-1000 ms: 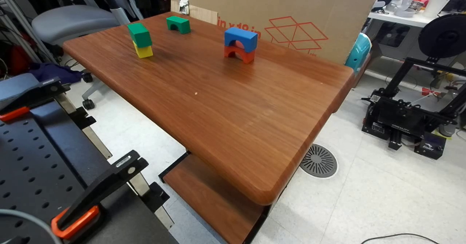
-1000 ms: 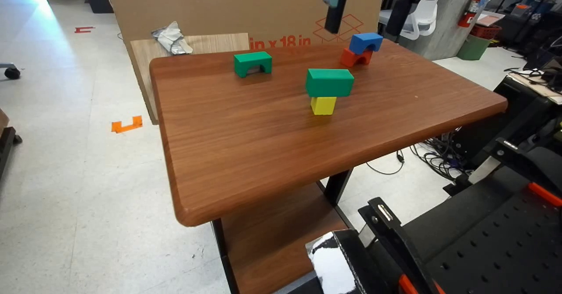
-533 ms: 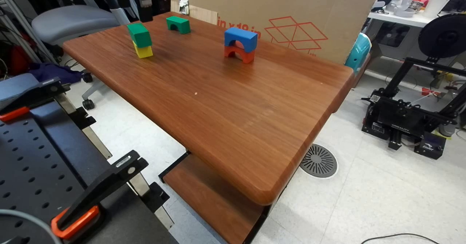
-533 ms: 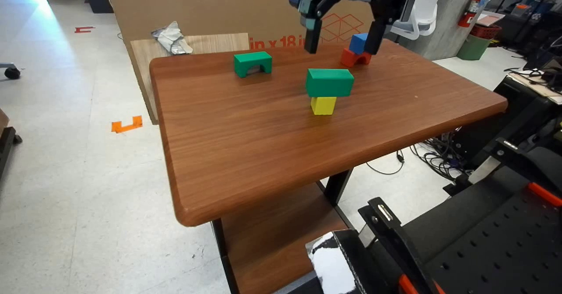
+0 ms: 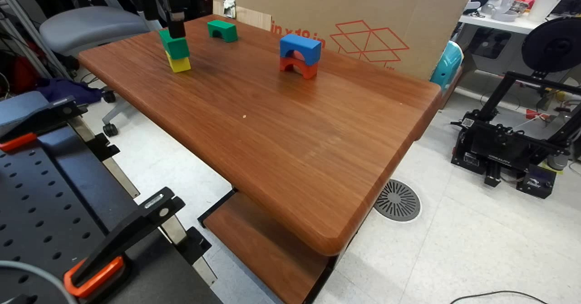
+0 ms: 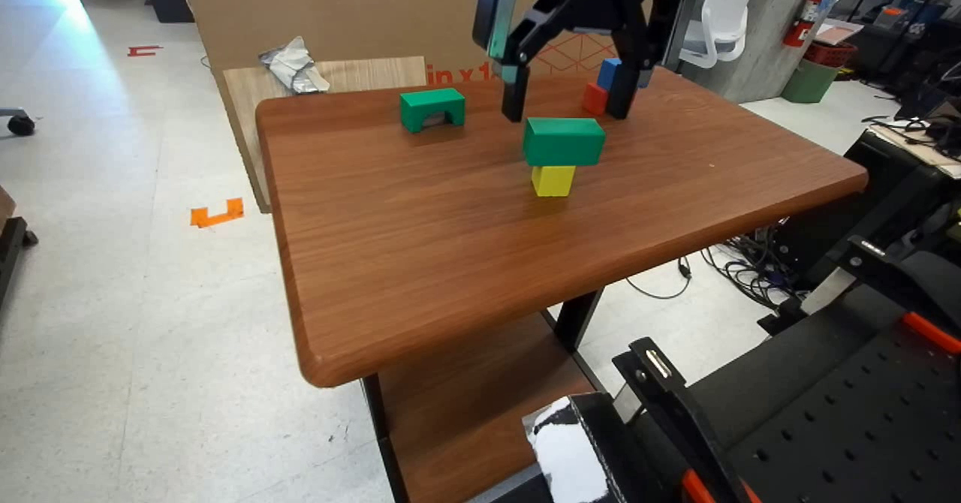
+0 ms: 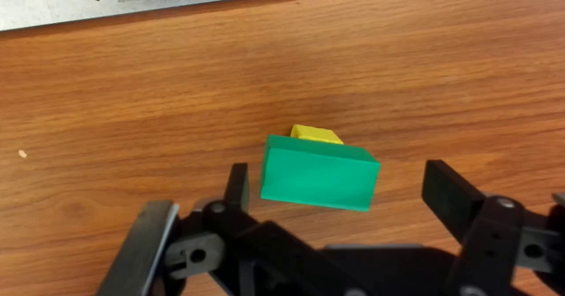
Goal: Put the green block on the table
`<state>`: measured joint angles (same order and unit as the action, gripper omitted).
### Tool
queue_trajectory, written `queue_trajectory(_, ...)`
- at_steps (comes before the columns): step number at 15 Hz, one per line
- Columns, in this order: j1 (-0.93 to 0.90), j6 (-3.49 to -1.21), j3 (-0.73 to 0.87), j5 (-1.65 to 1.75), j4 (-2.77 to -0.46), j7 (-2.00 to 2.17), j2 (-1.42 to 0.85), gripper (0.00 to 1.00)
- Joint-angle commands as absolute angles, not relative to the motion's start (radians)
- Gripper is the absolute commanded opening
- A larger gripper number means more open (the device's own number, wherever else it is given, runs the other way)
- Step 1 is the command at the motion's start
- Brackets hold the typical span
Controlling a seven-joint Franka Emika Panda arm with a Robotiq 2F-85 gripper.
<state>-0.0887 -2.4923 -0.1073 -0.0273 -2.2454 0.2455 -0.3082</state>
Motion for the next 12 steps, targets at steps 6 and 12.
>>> queue_trajectory(6, -0.126, -2.479, -0.074, -0.018, -2.198, 0.286, -0.354, 1.00)
queue_trajectory(12, -0.143, -2.476, -0.057, -0.009, -2.179, 0.314, -0.378, 0.56)
